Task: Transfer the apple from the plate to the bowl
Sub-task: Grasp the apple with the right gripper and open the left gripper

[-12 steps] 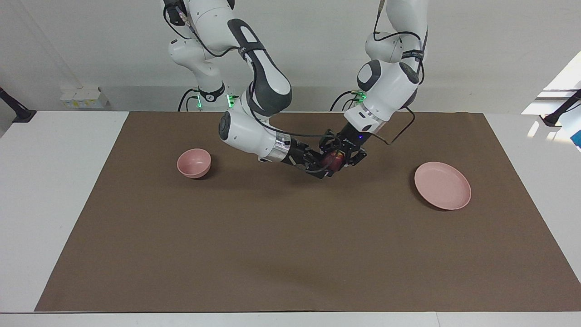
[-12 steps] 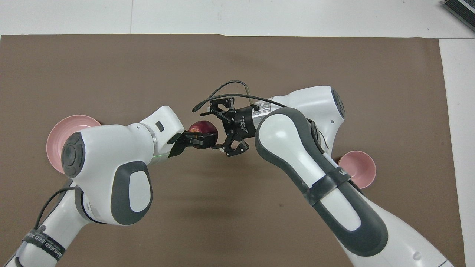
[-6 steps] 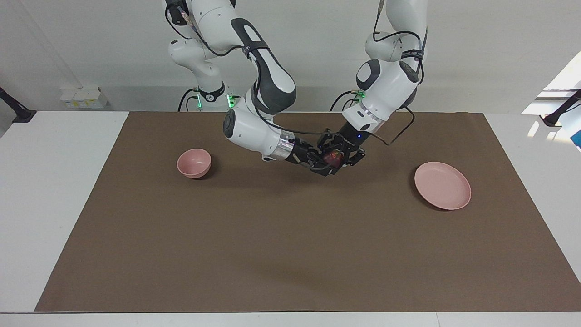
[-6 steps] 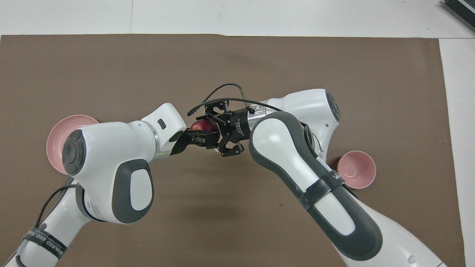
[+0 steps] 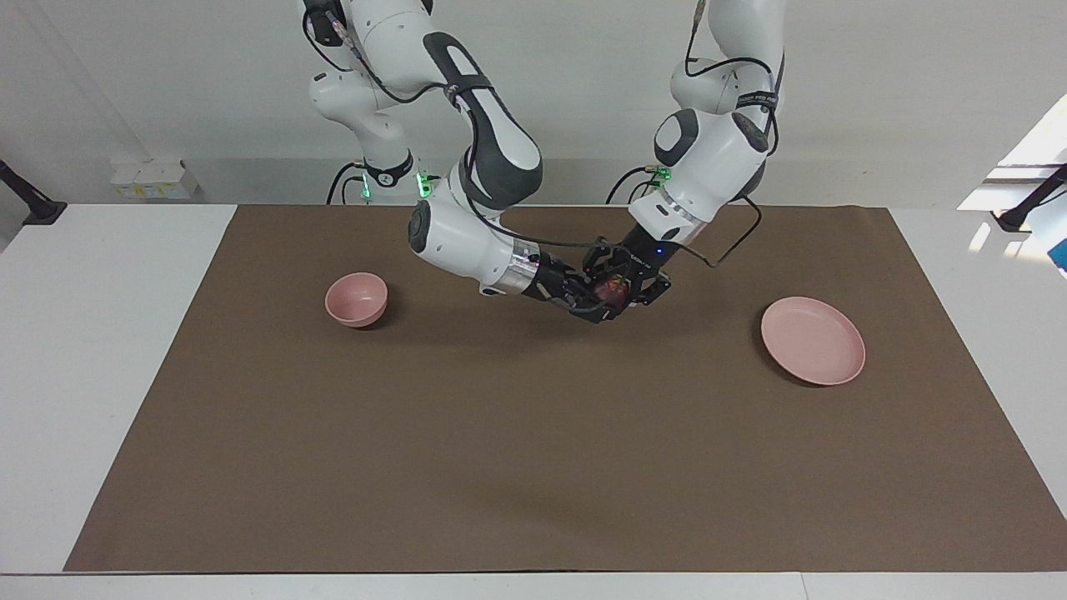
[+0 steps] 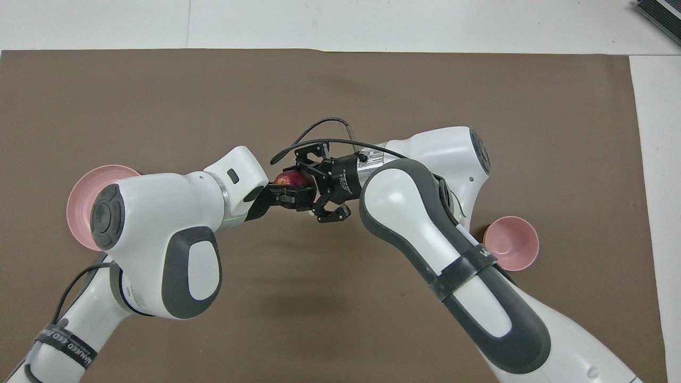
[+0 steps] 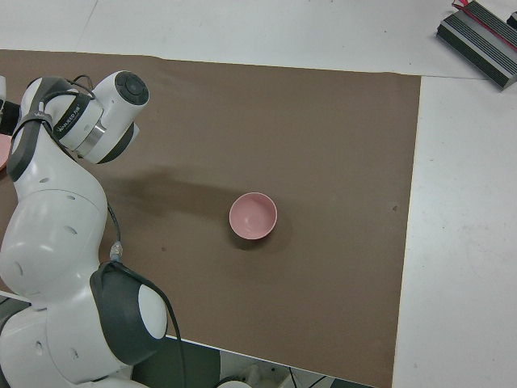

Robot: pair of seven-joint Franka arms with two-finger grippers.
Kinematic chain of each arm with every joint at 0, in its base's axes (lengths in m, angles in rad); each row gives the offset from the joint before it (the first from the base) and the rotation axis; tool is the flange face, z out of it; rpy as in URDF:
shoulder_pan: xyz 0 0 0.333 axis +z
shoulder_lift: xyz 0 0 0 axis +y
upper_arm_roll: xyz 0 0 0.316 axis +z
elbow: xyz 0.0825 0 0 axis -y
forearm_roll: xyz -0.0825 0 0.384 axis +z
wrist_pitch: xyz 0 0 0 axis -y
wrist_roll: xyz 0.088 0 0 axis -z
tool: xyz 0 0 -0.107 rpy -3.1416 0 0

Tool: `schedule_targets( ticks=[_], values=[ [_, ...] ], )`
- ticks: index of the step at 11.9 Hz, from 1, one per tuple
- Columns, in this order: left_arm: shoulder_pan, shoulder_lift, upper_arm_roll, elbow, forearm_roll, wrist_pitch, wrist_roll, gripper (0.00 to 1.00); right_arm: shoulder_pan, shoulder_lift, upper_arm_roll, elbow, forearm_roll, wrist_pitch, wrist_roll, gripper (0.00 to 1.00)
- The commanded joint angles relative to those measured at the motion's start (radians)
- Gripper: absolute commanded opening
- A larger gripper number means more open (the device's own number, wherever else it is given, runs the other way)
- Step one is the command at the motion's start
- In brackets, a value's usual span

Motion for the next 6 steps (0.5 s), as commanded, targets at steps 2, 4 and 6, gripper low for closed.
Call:
schedule_targets(
  ticks=[2, 4, 6],
  values=[
    [-0.017, 0.000, 0.022, 0.040, -0.008, -0.011, -0.045, 1.00, -0.008, -0.016, 0.004, -0.029, 0.021, 0.008, -0.039, 0.65],
    [-0.006, -0.014, 0.024, 0.039, -0.005, -0.027, -0.043, 1.00, -0.011, -0.016, 0.002, -0.029, 0.021, 0.008, -0.039, 0.65],
    [0.010, -0.038, 0.030, 0.037, 0.000, -0.084, -0.039, 1.00, -0.013, -0.019, 0.001, -0.029, 0.018, -0.002, -0.039, 0.65]
  ],
)
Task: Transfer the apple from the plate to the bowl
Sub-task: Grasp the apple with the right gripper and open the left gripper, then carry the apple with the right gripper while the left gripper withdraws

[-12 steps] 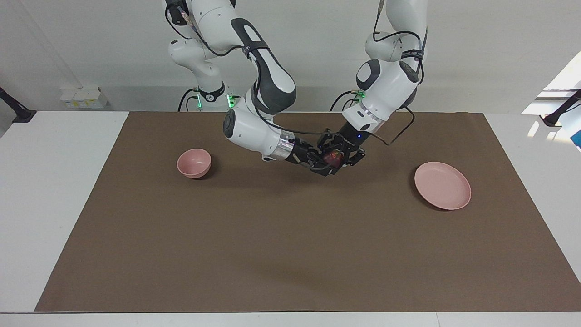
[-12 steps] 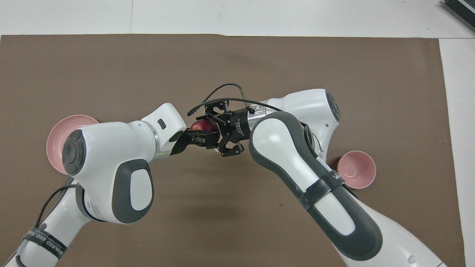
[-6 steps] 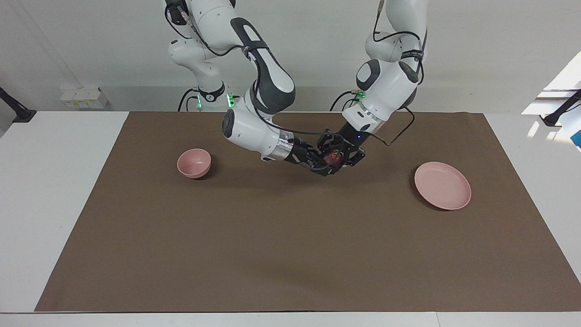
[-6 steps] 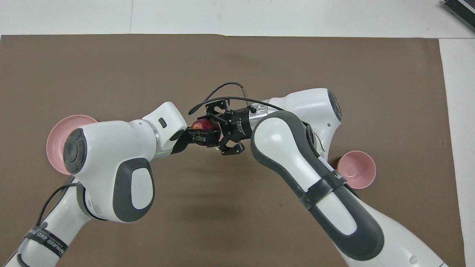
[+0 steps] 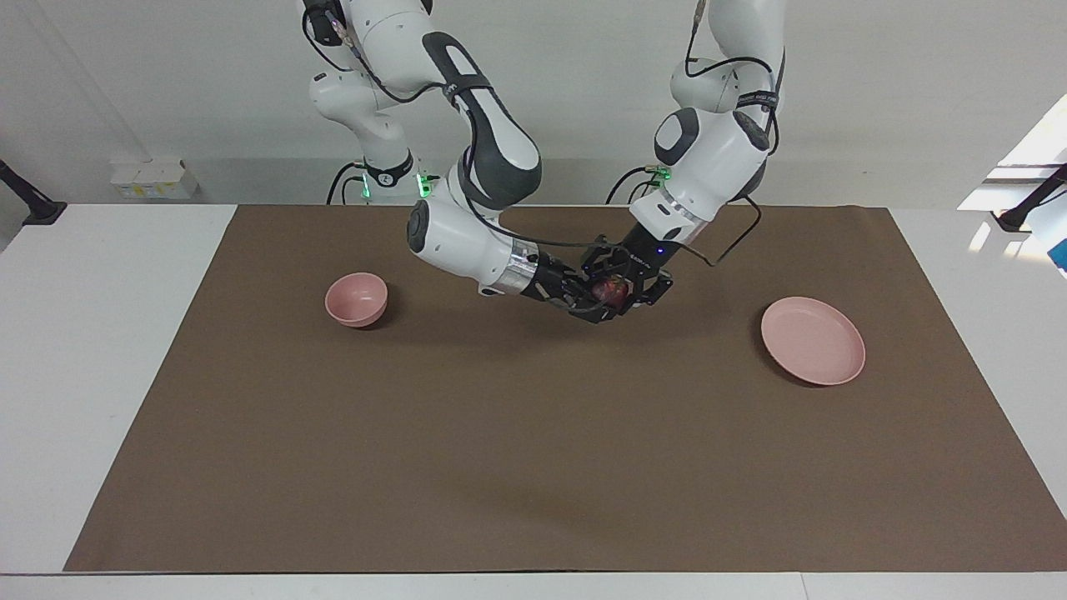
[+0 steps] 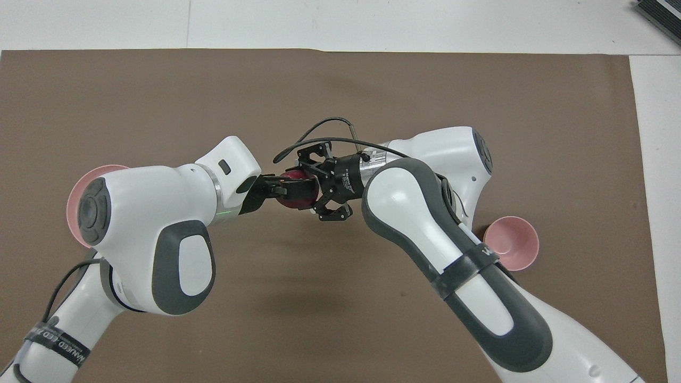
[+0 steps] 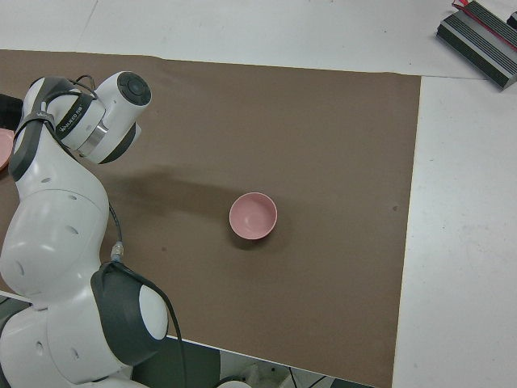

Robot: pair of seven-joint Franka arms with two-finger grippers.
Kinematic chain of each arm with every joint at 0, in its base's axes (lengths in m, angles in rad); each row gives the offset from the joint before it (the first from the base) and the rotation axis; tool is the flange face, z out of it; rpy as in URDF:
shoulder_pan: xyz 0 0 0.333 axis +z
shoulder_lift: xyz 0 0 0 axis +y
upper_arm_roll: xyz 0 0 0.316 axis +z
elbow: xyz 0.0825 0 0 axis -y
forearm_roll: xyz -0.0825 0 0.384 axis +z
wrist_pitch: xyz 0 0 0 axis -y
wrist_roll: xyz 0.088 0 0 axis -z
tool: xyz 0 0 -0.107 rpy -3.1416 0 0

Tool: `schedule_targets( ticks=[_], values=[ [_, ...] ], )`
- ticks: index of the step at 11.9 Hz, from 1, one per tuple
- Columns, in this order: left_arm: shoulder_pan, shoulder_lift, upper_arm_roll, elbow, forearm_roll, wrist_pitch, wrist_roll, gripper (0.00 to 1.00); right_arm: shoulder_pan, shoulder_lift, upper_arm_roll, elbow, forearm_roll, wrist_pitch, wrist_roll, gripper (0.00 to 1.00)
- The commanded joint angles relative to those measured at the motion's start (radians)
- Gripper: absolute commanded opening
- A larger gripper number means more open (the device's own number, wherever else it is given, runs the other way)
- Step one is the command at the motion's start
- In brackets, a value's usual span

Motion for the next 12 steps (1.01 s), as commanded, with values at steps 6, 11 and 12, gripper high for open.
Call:
schedule_targets(
  ticks=[6, 11, 12],
  values=[
    [0.221, -0.076, 0.011, 0.120, 0.309, -0.471, -0.008, 1.00, -0.129, -0.083, -0.003, -0.003, -0.254, -0.206, -0.084, 0.65],
    [0.374, -0.063, 0.014, 0.405, 0.641, -0.743, 0.003, 1.00, -0.214, -0.165, -0.004, 0.011, -0.627, -0.314, -0.488, 0.55],
    [0.438, -0.042, 0.015, 0.486, 0.643, -0.819, 0.011, 1.00, -0.236, -0.174, -0.006, 0.011, -0.668, -0.332, -0.597, 0.55]
  ],
)
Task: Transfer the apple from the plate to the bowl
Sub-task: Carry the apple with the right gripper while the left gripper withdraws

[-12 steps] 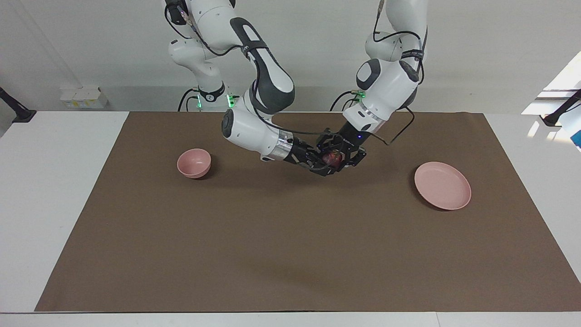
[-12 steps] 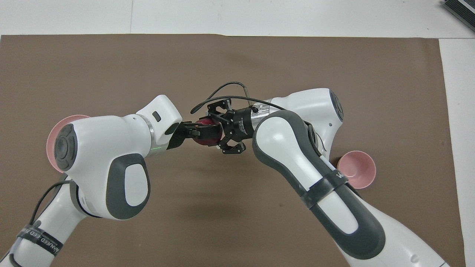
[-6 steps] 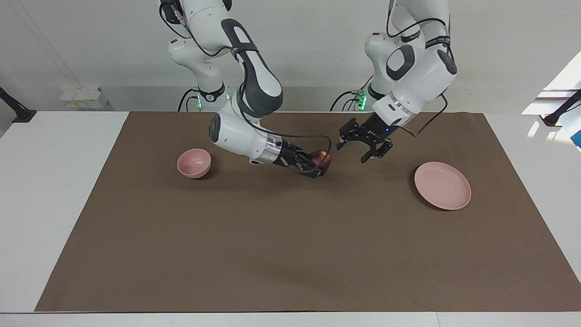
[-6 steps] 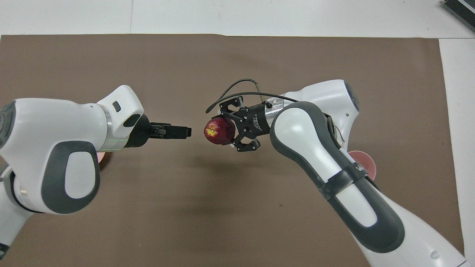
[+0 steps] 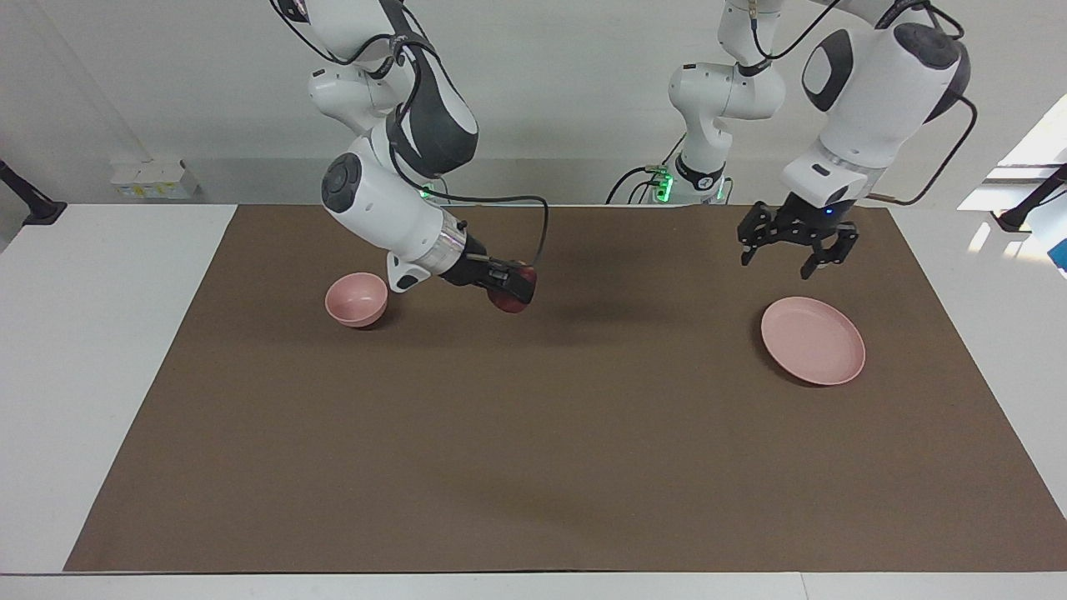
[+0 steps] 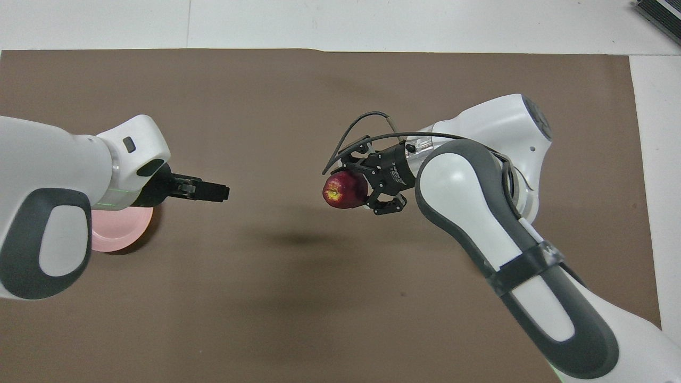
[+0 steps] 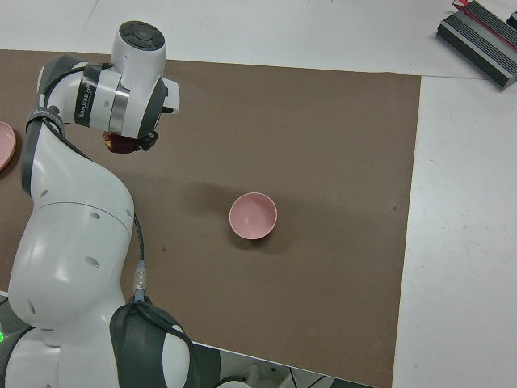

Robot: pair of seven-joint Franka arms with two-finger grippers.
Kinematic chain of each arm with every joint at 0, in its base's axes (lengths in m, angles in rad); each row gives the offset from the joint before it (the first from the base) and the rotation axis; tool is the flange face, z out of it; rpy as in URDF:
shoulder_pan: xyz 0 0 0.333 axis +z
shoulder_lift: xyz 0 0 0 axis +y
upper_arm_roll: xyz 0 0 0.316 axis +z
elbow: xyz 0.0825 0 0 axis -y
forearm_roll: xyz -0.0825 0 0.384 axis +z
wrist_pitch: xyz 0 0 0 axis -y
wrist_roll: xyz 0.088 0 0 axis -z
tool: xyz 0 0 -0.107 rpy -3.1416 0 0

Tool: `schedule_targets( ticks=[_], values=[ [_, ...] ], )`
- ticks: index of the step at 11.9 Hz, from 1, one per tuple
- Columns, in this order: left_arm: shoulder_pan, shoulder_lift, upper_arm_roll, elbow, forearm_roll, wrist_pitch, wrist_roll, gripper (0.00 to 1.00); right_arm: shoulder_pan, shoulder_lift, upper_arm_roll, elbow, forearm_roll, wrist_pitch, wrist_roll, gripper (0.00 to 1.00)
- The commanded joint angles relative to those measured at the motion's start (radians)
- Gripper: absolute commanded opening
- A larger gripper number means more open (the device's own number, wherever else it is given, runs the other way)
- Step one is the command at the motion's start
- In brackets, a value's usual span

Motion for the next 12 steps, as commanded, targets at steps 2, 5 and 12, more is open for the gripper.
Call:
schedule_targets(
  ticks=[2, 5, 12],
  values=[
    [0.141, 0.058, -0.007, 0.263, 0.030, -0.243, 0.062, 1.00, -0.099, -0.024, 0.004, -0.006, -0.147, -0.056, -0.344, 0.55],
    [0.189, 0.119, -0.004, 0.419, 0.028, -0.379, 0.091, 1.00, -0.144, -0.024, 0.004, -0.009, -0.360, -0.064, -0.514, 0.23],
    [0.203, -0.003, -0.010, 0.254, 0.030, -0.343, 0.122, 1.00, -0.221, -0.165, 0.004, -0.300, -0.564, 0.103, -0.565, 0.00]
  ],
)
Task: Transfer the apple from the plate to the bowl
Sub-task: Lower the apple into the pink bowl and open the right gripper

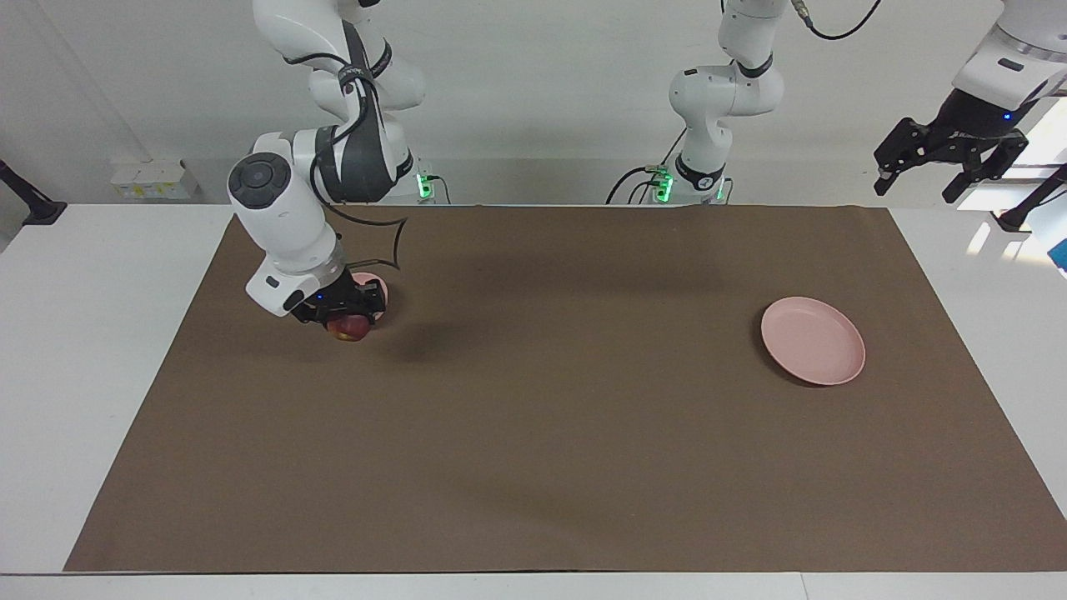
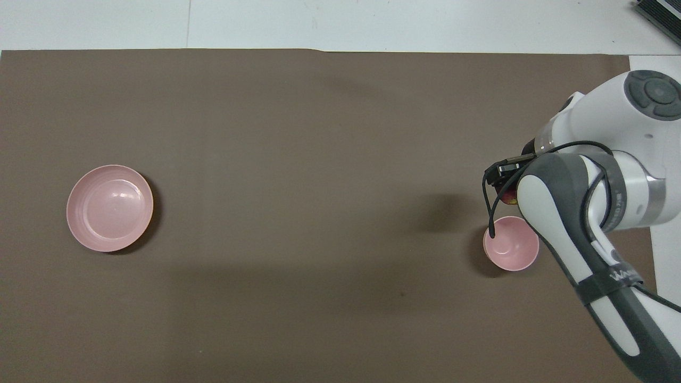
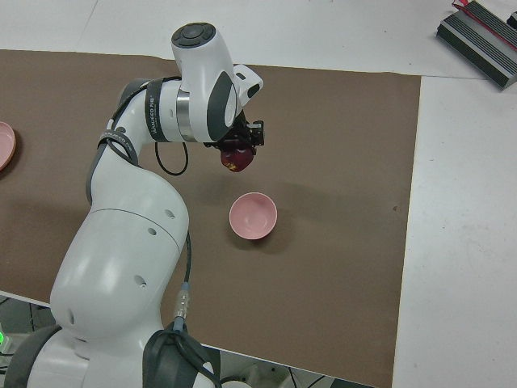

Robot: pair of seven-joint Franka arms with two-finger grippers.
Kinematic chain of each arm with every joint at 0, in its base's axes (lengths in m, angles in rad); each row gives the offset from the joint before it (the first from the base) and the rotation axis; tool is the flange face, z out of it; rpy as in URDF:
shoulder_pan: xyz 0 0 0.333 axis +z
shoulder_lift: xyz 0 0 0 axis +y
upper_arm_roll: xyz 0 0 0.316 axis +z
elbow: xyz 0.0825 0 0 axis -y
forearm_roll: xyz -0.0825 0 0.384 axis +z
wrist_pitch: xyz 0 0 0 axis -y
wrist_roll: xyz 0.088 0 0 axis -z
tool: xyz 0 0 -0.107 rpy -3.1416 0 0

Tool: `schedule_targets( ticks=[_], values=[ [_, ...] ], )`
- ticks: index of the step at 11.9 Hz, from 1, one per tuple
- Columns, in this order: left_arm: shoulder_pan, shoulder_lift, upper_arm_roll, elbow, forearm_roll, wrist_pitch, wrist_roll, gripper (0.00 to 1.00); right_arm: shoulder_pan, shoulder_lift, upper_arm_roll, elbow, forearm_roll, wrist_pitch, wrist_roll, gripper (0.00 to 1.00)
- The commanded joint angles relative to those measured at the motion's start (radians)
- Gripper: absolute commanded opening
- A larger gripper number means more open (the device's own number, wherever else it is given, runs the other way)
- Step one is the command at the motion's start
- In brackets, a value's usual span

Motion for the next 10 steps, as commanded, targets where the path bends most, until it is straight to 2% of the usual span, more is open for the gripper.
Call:
schedule_targets(
  ticks=[1, 3, 5, 9, 10],
  values=[
    [0.015, -0.062, -0.015, -0.079, 0.018, 0.007, 0.011, 1.00, -0.018, -0.154, 0.012, -0.244, -0.037, 0.127, -0.017, 0.00],
    [0.014, -0.062, -0.015, -0.079, 0.018, 0.004, 0.009, 1.00, -0.019, -0.228, 0.012, -0.399, -0.038, 0.246, -0.011, 0.00],
    [0.014, -0.062, -0.015, -0.081, 0.019, 0.004, 0.009, 1.00, -0.039, -0.255, 0.012, -0.493, -0.049, 0.330, -0.022, 0.00],
    [0.012, -0.062, -0.019, -0.078, 0.018, 0.005, -0.078, 1.00, -0.053, -0.234, 0.012, -0.609, -0.058, 0.514, -0.022, 0.00],
    [0.012, -0.062, -0.018, -0.076, 0.018, 0.005, -0.078, 1.00, -0.053, -0.231, 0.012, -0.617, -0.058, 0.527, -0.013, 0.00]
  ],
)
